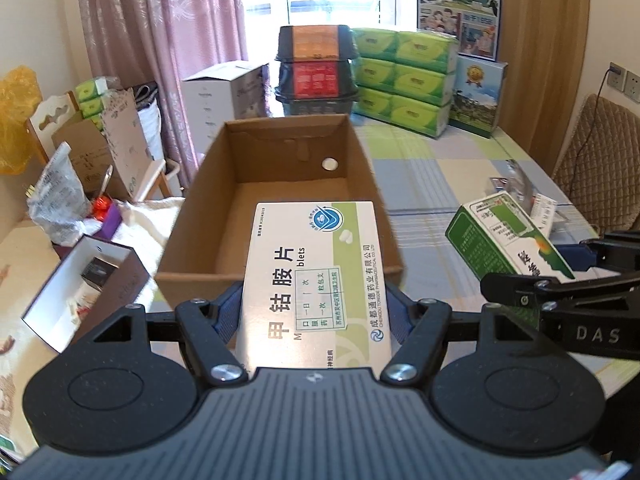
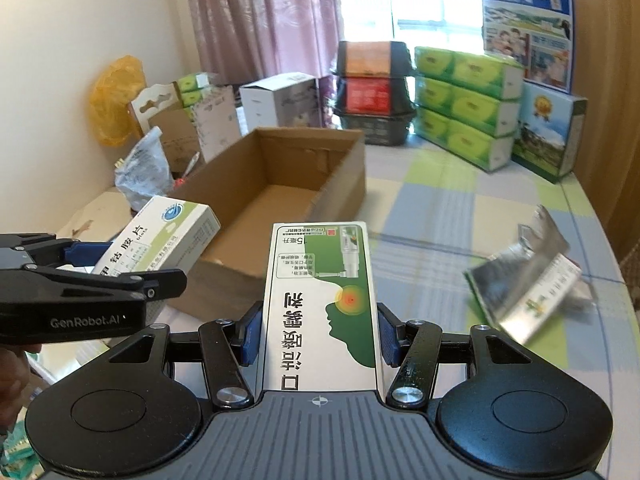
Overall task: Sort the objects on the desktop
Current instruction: 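Carry both medicine boxes with both tools over the cardboard box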
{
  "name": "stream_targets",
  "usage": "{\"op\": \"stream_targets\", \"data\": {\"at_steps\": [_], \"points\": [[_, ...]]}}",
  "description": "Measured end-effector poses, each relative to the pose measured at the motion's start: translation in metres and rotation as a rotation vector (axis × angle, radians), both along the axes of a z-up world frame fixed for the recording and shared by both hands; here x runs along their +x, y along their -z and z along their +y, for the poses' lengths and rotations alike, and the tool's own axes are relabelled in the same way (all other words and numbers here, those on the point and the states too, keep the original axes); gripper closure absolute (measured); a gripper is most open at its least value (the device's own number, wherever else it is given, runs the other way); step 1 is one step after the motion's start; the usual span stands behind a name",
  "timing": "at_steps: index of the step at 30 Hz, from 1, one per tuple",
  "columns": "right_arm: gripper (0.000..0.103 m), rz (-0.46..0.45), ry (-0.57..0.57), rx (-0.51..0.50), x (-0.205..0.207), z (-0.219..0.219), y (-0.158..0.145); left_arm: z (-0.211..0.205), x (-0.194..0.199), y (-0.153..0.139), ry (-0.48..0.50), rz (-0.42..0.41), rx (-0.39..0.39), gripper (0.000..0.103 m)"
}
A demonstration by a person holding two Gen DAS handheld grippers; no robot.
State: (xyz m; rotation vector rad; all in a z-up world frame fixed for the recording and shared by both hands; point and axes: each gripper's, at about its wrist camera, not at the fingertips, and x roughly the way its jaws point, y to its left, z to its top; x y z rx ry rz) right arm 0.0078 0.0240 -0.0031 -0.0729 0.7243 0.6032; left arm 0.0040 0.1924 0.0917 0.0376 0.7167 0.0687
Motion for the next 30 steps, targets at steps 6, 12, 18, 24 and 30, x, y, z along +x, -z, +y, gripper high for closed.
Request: {"op": "stream_targets", "data": {"at_steps": [6,12,18,24,30], "points": [[0.05,0.017,0.005,0.029,0.014,0.029,-0.006,0.025,0.016,-0.004,-0.006,0.002,0.009,0.036],[0.05,0.039,0.005,0.05,0.033,0.058,-0.008,0.045,0.031,-0.004,-0.015,0.001,0.005,0.036],[0.05,0.056,0.006,0.056,0.053,0.081,-0.008,0.065,0.05,-0.006,-0.03,-0.006,0.007,0.036],[0.05,0.071,0.013,0.056,0.071,0.094,-0.003,0.083,0.067,-0.004,-0.035,0.0,0.012,0.036],[0.05,0.074,0.014,0.056,0.081,0.103,0.002,0.091,0.078,0.003,-0.029,0.015,0.018,0.036]]}}
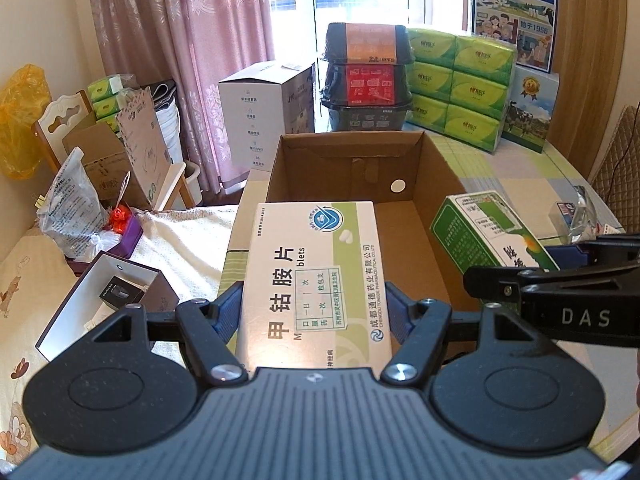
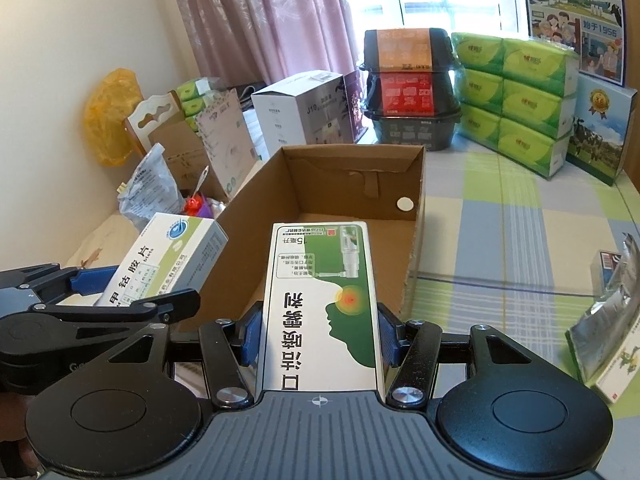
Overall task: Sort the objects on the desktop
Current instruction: 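Carry both medicine boxes with both tools over the cardboard box, then open both tools to drop the medicine boxes into the cardboard box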
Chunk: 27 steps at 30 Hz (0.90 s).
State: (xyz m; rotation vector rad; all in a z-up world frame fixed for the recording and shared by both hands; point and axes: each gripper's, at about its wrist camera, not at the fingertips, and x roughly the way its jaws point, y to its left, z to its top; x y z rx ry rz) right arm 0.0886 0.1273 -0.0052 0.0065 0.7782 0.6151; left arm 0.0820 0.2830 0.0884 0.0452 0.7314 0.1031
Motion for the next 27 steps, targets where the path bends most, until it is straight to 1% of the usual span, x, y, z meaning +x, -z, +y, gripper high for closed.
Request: {"op": "stream_targets", "data": {"at_steps": [13,17,19,20,27], "points": [[0.05,0.022,0.044,0.019,0.022,-0.002,0.007,0.004,0.025,0.015,0.019,0.012,-0.006,0.036],[0.05,0.027,0.057,0.031,0.027,-0.002,0.009,0.0,0.035,0.021,0.032,0.018,0.005,0.036],[0.05,0.032,0.062,0.033,0.029,-0.002,0.009,0.0,0.039,0.024,0.032,0.017,-0.003,0.035],[0.05,0.033,0.065,0.033,0.029,-0.002,0.009,0.001,0.04,0.025,0.026,0.014,-0.006,0.031],[0.05,0.032,0.065,0.033,0.03,-0.003,0.01,0.011,0.029,0.021,-0.002,-0.008,-0.023,0.031]]}}
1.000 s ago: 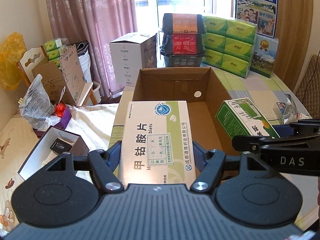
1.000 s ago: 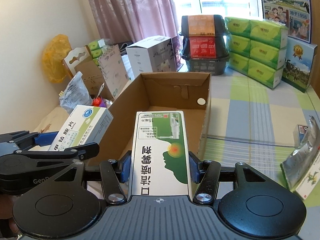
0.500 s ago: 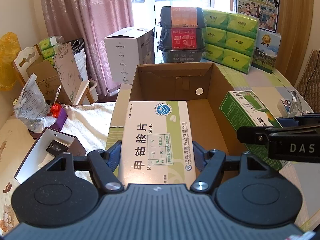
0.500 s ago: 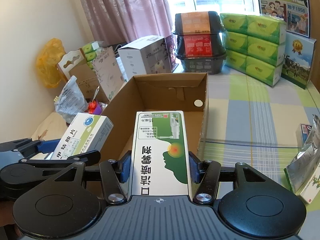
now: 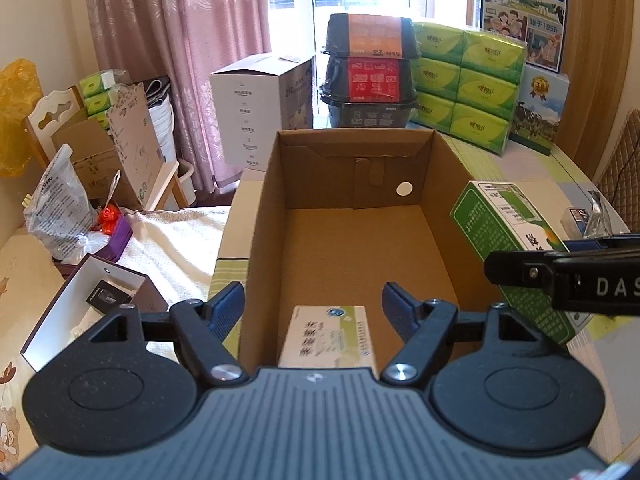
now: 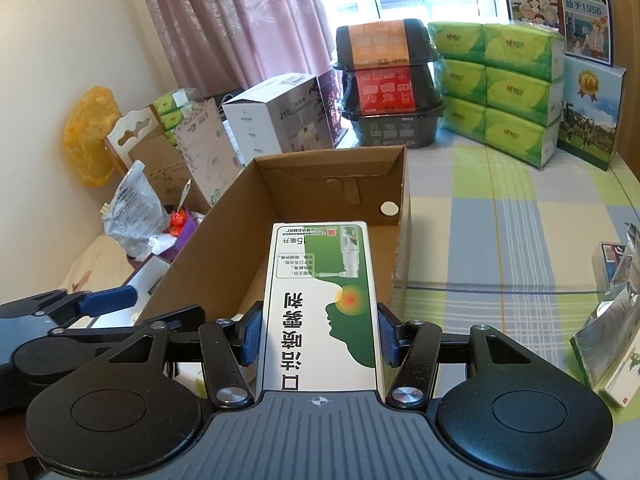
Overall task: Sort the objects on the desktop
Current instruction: 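Open both tools to drop the medicine boxes into the cardboard box, then move both tools back toward the silver foil bag and remaining box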
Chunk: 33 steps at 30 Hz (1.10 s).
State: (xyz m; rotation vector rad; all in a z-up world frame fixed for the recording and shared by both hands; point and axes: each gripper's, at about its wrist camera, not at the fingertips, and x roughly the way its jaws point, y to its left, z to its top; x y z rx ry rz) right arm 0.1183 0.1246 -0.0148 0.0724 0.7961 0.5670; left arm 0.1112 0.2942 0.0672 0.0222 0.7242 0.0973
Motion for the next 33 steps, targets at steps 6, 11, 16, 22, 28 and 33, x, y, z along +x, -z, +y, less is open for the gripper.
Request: {"op": "stream_targets", "data": {"at_steps": [6,11,16,22,28,33], "points": [[0.05,0.012,-0.025,0.026,-0.002,0.006,0.001,0.006,-0.012,-0.005,-0.021,-0.013,-0.014,0.031],[0.047,-0.001,-0.025,0.067,-0.003,0.002,-0.003,0.007,-0.021,-0.006,-0.03,-0.012,-0.015,0.031],[0.043,-0.004,-0.003,0.083,-0.012,-0.015,-0.007,0.007,-0.031,-0.008,-0.04,-0.015,-0.027,0.031],[0.039,0.022,0.021,0.096,-0.032,-0.045,-0.005,0.003,-0.05,-0.012,-0.053,-0.018,-0.048,0.031],[0.038,0.029,0.056,0.09,-0.058,-0.078,-0.001,-0.007,-0.071,-0.017,-0.061,-0.016,-0.075,0.03],[0.035,0.044,0.068,0.065,-0.074,-0.101,0.004,-0.023,-0.087,-0.019,-0.049,-0.014,-0.091,0.03]]}}
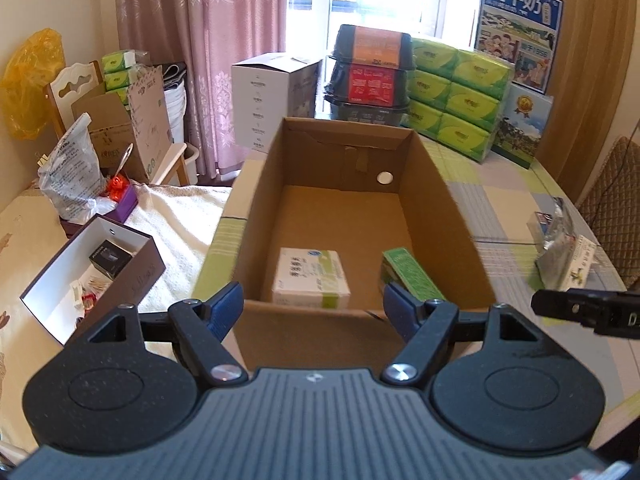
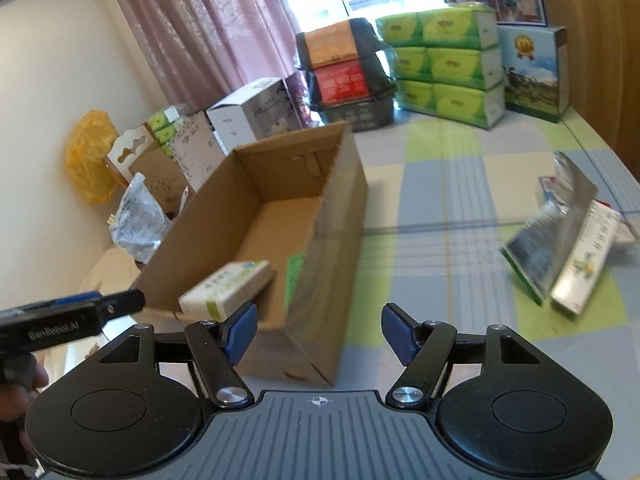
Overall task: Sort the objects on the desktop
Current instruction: 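Move both tools back toward the silver foil bag and remaining box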
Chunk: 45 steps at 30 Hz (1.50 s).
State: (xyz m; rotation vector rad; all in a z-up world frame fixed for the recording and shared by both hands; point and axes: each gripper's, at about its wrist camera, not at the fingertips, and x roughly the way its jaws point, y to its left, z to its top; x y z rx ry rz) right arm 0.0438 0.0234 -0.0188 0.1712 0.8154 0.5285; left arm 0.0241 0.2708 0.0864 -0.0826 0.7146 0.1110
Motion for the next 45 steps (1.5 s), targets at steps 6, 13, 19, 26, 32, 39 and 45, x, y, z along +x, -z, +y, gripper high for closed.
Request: {"op": "stream_targets", "data": {"at_steps": [6,13,19,26,32,39,45], "points": [[0.028,0.01,0.016,-0.037,-0.014,-0.028,0.003,-0.028,-0.015,0.0,0.03,-0.001,-0.037,0.028],[0.021,0.012,0.06,-0.06,-0.023,-0.061,0.005,-0.066,-0.027,0.0,0.081,-0.013,-0.06,0.02],[0.007,0.013,0.103,-0.069,-0.026,-0.088,0.004,-0.096,-0.03,0.002,0.13,-0.007,-0.054,0.013],[0.002,0.029,0.17,-0.068,-0.031,-0.125,0.01,-0.123,-0.031,0.004,0.19,0.001,-0.054,0.004],[0.002,0.048,0.227,-0.062,-0.034,-0.157,0.014,-0.149,-0.026,0.009,0.238,0.019,-0.045,0.002],[0.002,0.054,0.295,-0.05,-0.036,-0.194,0.018,-0.182,-0.017,0.017,0.301,0.041,-0.04,0.002],[0.002,0.072,0.351,-0.034,-0.036,-0.223,0.025,-0.204,-0.008,0.027,0.344,0.071,-0.039,0.002]]}}
